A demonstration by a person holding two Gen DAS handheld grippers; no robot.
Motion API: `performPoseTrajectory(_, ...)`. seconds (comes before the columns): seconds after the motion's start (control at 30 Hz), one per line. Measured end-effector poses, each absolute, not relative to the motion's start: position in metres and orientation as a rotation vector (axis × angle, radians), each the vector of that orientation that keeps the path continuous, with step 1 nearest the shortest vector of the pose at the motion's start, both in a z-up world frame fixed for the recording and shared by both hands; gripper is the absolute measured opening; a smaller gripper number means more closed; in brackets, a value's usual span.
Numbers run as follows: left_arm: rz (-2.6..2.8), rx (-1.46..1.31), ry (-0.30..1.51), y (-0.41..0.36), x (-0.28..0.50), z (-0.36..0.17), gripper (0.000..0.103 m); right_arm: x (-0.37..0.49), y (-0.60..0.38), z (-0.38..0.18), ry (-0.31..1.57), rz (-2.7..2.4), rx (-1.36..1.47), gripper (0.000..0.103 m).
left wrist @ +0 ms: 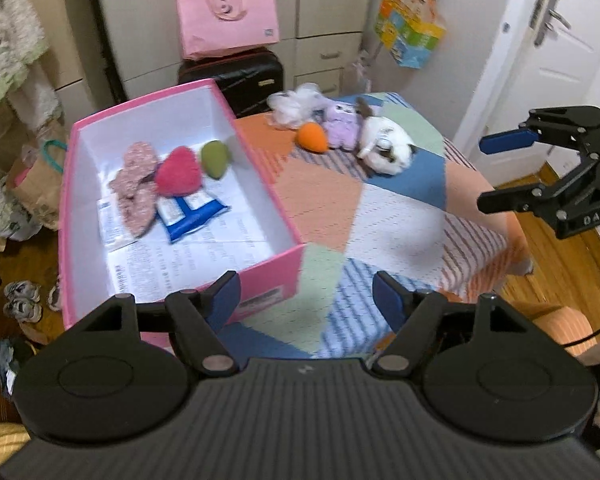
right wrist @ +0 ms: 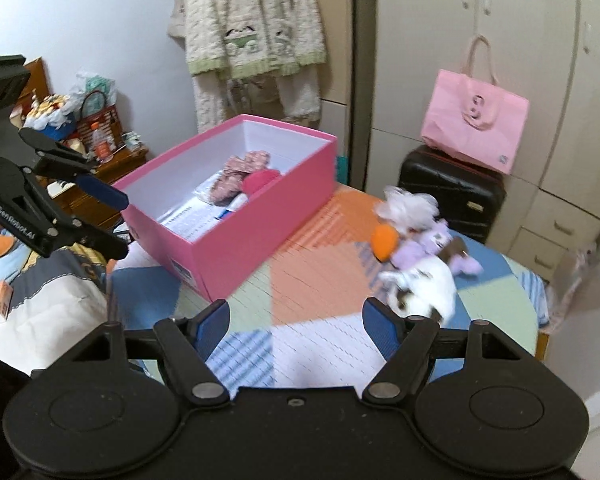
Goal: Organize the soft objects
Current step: 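Move both grippers back toward the white cat plush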
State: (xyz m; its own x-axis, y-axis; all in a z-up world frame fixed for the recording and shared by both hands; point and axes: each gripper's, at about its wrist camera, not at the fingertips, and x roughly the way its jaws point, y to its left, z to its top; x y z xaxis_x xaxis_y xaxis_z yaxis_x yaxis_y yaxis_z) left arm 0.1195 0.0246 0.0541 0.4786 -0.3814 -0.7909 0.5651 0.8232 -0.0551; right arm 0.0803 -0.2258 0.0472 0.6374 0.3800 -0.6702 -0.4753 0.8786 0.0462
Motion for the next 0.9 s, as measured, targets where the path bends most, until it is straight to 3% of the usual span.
performPoseTrajectory(0.37, -0.665, 0.225, 0.932, -0.035, 0.131, 0.039, 0.072, 0.076, -0.279, 0.016, 0.683, 0.445, -0.131, 0.078)
performPoseTrajectory(0.9, -0.701, 0.106, 0.839, -0.095, 0.179, 0.002, 0.072, 0.119, -0.300, -0.048, 0.548, 0.408, -0.162, 0.084)
